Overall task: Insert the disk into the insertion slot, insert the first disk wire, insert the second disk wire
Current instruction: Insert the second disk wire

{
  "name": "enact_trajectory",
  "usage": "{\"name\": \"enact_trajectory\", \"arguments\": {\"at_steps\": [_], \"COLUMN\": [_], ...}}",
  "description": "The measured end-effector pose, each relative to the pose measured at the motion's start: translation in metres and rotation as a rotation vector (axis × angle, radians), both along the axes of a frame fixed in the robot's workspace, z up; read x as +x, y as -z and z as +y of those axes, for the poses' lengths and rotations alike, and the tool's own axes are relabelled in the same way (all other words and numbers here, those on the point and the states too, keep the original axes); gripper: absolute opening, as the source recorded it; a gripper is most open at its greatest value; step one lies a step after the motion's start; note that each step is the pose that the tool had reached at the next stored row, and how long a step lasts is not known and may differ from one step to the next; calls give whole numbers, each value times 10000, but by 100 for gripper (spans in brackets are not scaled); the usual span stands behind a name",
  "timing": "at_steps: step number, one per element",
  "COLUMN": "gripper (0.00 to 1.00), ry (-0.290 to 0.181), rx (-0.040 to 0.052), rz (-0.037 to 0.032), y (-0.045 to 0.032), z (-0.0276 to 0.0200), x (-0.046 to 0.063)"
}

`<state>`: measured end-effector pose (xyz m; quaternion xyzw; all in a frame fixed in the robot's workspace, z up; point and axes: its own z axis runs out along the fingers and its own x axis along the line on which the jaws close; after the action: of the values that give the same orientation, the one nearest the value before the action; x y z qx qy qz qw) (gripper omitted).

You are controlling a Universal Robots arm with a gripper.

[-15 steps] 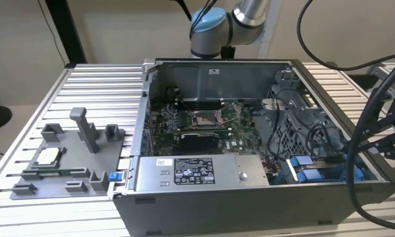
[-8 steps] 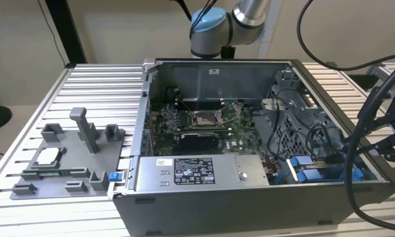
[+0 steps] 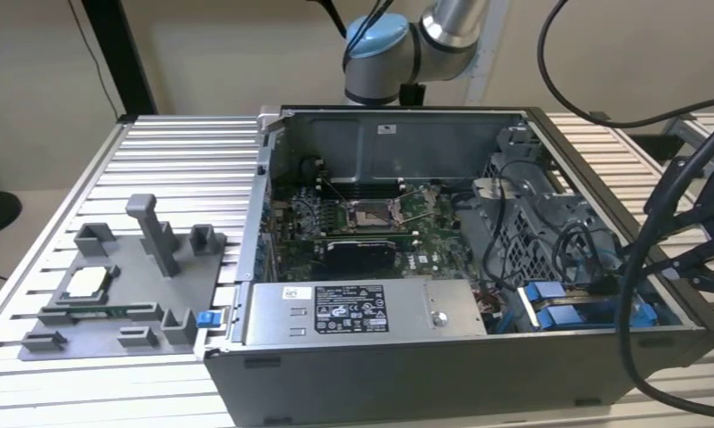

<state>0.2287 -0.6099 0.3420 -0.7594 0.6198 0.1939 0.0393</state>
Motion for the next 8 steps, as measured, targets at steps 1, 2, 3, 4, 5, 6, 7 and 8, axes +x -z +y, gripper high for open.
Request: {"name": "enact_trajectory", "arguments": {"at_steps": [1,2,3,4,5,6,7,8], "gripper": [100,100,100,100,100,100,100,100], "ry": [13,26,36,43,49,53,59,63], "rx": [29,58,87,115,145,174,195,210], "rz": [0,0,0,0,1,0,0,0], "y": [4,6,8,8,9,9,9,10], "z": [-2,-3,-5,-7,-11,-16,-19,-22], "x": [0,0,0,0,0,0,0,0]}}
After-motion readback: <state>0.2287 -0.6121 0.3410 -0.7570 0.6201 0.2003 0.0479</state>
